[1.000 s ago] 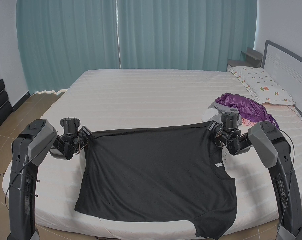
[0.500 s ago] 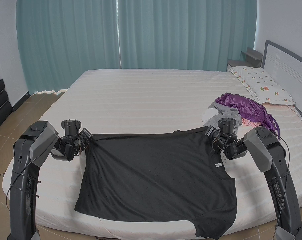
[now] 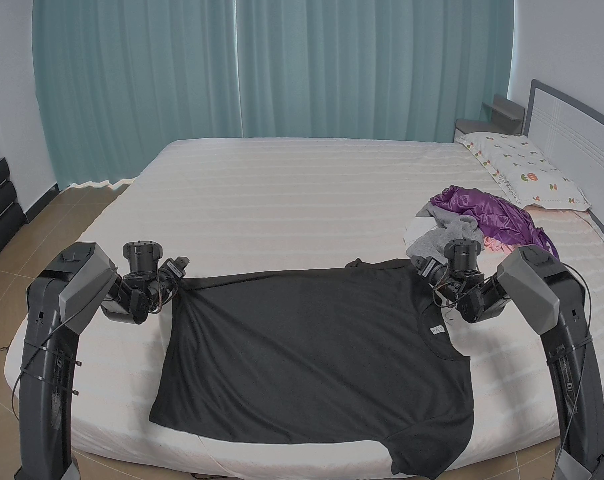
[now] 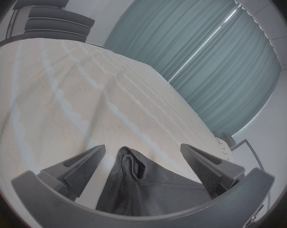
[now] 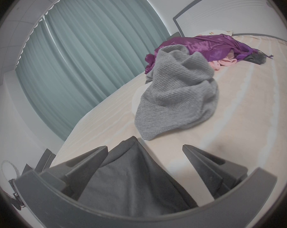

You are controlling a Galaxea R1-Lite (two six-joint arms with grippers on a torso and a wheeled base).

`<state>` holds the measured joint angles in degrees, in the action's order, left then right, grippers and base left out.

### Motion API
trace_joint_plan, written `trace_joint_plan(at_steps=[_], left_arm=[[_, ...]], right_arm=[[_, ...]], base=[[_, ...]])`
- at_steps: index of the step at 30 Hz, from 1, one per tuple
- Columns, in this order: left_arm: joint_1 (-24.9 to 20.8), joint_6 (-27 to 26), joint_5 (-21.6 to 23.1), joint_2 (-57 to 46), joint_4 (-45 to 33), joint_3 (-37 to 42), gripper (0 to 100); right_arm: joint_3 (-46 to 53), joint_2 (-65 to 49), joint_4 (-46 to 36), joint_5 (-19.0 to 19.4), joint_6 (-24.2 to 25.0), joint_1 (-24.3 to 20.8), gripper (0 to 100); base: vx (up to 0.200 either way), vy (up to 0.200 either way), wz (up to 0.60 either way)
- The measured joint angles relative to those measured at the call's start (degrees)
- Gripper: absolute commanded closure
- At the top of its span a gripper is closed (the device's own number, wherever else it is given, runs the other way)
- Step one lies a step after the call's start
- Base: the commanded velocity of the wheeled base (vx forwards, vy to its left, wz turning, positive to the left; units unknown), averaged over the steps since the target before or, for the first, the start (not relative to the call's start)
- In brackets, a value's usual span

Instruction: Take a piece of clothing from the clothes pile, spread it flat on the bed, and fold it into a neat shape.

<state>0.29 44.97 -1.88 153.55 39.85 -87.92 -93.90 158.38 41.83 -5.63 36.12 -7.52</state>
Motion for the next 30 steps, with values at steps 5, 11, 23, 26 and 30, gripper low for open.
trace_joint_plan(at_steps=[5, 11, 23, 26, 30], left_arm=[[0.2, 1.2, 0.2, -2.5, 0.8, 3.7, 0], [0.3, 2.4, 0.6, -8.1, 4.4, 13.4, 0], [-1.1, 4.4, 3.4, -21.3, 11.2, 40.5, 0], [-1.9, 5.4, 4.4, -24.1, 13.5, 47.8, 0], [-3.0, 6.7, 5.8, -27.6, 17.3, 56.1, 0]], right_arm=[[12.3, -6.3, 2.6, 1.5, 2.9, 0.3, 0], [29.0, -15.6, 6.2, 4.7, 7.3, 0.0, 0], [62.0, -30.5, 20.3, 8.8, 13.8, -3.0, 0], [68.5, -32.6, 24.3, 9.6, 16.5, -3.7, 0], [75.2, -34.5, 29.7, 11.7, 19.8, -4.4, 0]], base=[[0.0, 0.0, 0.0], [0.0, 0.0, 0.0], [-0.067, 0.0, 0.0], [-0.2, 0.0, 0.0], [-0.2, 0.0, 0.0]])
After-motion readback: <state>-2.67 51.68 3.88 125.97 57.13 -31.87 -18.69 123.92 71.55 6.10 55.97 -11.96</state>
